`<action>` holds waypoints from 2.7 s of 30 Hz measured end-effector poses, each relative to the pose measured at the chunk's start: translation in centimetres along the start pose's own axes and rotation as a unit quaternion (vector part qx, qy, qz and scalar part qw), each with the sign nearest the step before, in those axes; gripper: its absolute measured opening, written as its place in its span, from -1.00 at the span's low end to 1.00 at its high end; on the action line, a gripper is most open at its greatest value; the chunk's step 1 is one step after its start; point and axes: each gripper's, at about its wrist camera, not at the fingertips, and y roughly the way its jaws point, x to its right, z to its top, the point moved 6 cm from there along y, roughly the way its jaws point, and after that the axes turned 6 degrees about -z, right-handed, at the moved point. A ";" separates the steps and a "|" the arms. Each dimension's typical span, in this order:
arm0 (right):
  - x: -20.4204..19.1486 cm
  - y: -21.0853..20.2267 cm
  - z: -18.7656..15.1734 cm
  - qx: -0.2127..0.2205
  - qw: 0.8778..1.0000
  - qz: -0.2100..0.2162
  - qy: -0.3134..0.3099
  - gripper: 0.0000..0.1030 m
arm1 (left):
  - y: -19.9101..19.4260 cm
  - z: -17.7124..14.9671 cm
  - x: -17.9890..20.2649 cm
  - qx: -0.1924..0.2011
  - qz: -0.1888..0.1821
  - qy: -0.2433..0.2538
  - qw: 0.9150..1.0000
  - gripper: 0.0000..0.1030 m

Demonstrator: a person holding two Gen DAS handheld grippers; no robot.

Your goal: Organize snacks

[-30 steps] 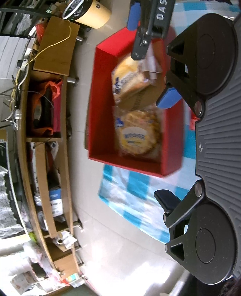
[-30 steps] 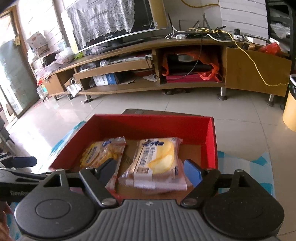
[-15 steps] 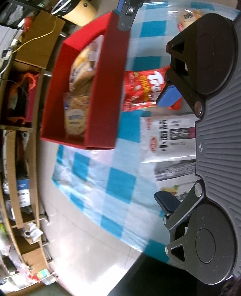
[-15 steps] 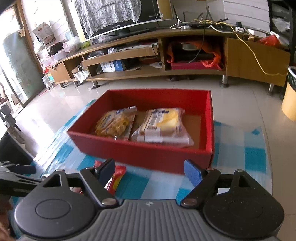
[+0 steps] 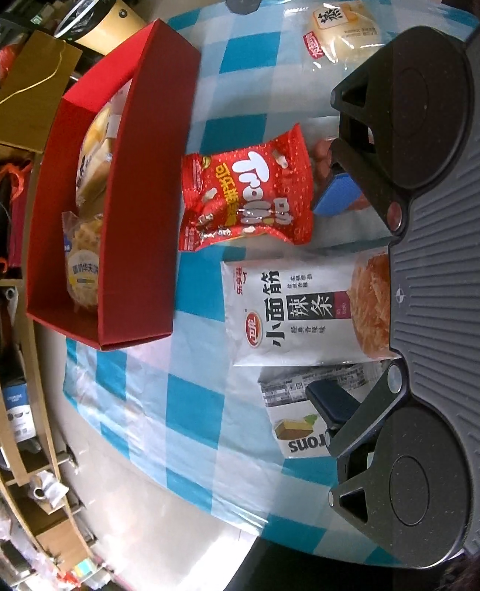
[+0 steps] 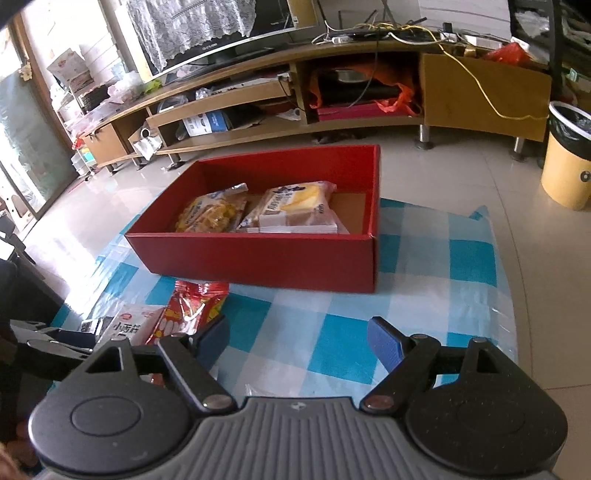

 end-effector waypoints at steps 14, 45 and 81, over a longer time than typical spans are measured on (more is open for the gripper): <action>1.2 -0.5 -3.1 -0.036 0.999 -0.014 0.021 0.56 | 0.2 -0.7 0.0 -0.008 -0.003 0.010 1.000 0.23; -2.0 3.2 -8.1 -0.106 0.990 -0.054 -0.074 0.93 | -0.7 -2.7 0.4 -0.009 -0.019 0.002 1.000 0.62; -0.1 -1.5 -6.2 -0.054 0.998 0.001 0.023 0.39 | -3.7 -2.5 -0.1 0.013 -0.067 -0.033 0.997 0.07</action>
